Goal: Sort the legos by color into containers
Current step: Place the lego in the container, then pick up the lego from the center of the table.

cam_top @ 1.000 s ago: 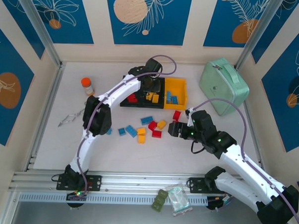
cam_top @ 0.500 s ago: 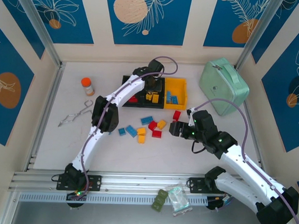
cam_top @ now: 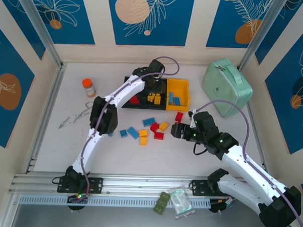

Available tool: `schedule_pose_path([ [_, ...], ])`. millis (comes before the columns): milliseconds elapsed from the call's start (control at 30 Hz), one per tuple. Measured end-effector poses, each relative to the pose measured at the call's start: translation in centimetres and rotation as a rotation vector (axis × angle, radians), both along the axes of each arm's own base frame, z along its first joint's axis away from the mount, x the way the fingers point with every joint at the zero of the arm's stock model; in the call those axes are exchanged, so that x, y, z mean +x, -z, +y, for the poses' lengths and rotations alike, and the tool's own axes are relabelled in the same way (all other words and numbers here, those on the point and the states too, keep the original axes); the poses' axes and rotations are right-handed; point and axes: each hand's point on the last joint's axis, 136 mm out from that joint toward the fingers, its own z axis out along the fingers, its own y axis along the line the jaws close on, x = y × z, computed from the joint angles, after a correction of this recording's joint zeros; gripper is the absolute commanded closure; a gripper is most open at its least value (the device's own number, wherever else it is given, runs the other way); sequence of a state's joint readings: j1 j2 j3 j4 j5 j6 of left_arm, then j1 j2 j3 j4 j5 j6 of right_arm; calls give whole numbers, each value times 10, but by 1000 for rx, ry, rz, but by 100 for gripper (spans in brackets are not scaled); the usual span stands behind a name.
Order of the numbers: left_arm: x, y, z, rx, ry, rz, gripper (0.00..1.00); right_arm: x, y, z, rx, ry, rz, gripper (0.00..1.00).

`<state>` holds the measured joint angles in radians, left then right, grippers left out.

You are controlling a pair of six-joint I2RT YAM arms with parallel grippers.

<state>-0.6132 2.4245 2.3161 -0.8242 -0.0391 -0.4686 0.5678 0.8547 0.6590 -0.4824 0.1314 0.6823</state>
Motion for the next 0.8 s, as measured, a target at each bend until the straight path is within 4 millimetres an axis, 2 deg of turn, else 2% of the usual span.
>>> schedule_pose_path([
  [233, -45, -51, 16, -66, 33, -33, 44, 3, 9, -4, -27, 18, 31, 23],
  [333, -65, -63, 23, -97, 50, -45, 44, 9, 18, -9, -57, 49, 69, 23],
  [433, -86, -61, 31, -117, 67, -34, 43, 16, 27, -14, -81, 78, 107, 24],
  [667, -141, -30, 55, -140, 85, 37, 43, 42, 47, -24, -157, 151, 185, 26],
  [800, -168, -21, 70, -159, 79, 49, 43, 60, 59, -25, -201, 181, 219, 25],
])
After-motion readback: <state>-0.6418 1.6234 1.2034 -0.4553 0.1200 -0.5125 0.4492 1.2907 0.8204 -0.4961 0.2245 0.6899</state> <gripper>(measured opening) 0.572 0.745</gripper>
